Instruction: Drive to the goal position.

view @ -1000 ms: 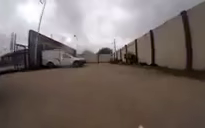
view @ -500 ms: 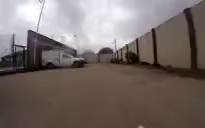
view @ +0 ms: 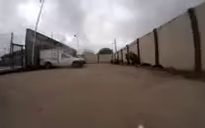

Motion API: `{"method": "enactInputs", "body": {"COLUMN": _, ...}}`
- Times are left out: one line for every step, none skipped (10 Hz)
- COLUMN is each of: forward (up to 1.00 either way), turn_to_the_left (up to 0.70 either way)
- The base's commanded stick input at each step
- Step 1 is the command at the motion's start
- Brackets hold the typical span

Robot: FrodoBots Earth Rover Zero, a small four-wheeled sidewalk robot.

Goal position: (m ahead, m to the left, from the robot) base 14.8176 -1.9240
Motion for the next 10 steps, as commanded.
{"method": "enactInputs", "body": {"forward": 0.5, "turn_to_the_left": 0.0}}
{"method": "enactInputs", "body": {"forward": 0.5, "turn_to_the_left": 0.0}}
{"method": "enactInputs", "body": {"forward": 0.5, "turn_to_the_left": 0.0}}
{"method": "enactInputs", "body": {"forward": 0.5, "turn_to_the_left": 0.0}}
{"method": "enactInputs", "body": {"forward": 0.5, "turn_to_the_left": 0.0}}
{"method": "enactInputs", "body": {"forward": 0.5, "turn_to_the_left": 0.0}}
{"method": "enactInputs", "body": {"forward": 0.5, "turn_to_the_left": 0.0}}
{"method": "enactInputs", "body": {"forward": 0.5, "turn_to_the_left": 0.0}}
{"method": "enactInputs", "body": {"forward": 0.5, "turn_to_the_left": 0.0}}
{"method": "enactInputs", "body": {"forward": 0.5, "turn_to_the_left": 0.0}}
